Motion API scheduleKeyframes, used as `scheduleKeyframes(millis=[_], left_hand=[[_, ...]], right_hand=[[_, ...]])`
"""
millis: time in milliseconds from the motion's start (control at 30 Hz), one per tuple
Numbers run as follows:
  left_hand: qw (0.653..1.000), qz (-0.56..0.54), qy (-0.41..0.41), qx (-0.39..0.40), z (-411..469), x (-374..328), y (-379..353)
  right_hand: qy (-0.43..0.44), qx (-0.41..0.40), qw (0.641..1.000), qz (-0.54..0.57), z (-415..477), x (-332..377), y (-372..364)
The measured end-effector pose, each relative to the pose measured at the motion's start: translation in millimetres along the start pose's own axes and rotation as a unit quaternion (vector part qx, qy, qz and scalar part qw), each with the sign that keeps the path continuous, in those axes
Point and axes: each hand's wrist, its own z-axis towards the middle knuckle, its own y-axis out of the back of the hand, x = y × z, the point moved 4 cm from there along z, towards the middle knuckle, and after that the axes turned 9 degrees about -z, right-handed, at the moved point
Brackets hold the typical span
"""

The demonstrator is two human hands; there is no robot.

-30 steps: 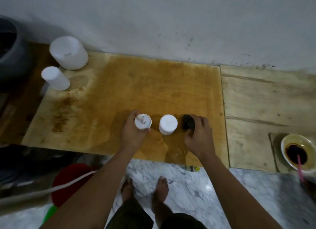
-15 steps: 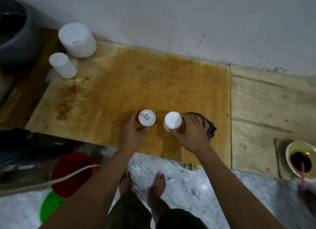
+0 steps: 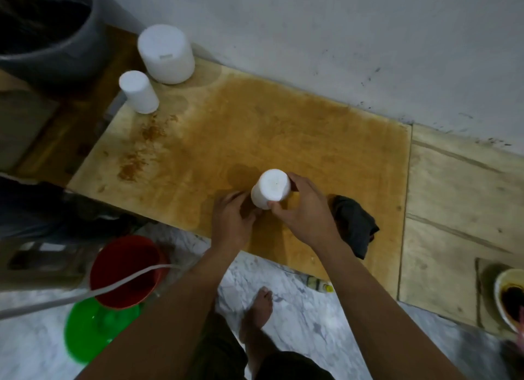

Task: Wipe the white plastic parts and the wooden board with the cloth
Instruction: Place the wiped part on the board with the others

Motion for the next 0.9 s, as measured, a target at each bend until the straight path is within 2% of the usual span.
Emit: scheduleKeyframes(millis=[167, 467, 533, 600, 667, 767, 800, 900], left_hand=[[1.0, -0.017, 0.003, -0.003, 1, 5, -1], [1.0, -0.013, 0.012, -0.001, 2, 8, 1], [0.997, -0.063, 0.034, -0.01, 0, 4, 6], [0.983, -0.159, 0.095, -0.018, -4, -5, 14], [0.957, -0.252, 0.14, 0.001, -6, -12, 17], [0.939, -0.304, 0.157, 0.035, -5, -15, 18], [0.937, -0.306, 0.162, 0.043, -5, -14, 18], [0.928, -0.332, 0.163, 0.051, -1, -16, 19]], right_hand=[[0.009, 0.033, 0.999, 0.001, 4, 3, -16], [0.021, 0.019, 1.0, -0.009, 8, 2, -19], [0.021, 0.026, 0.999, 0.014, 7, 1, -21], [-0.01, 0.051, 0.996, 0.071, 7, -4, -23], [-0.074, 0.08, 0.979, 0.172, 3, -10, -25], [-0.191, 0.089, 0.898, 0.387, 1, -13, -31], [-0.212, 0.088, 0.877, 0.423, 2, -11, -32], [-0.208, 0.092, 0.875, 0.427, 7, -4, -33]])
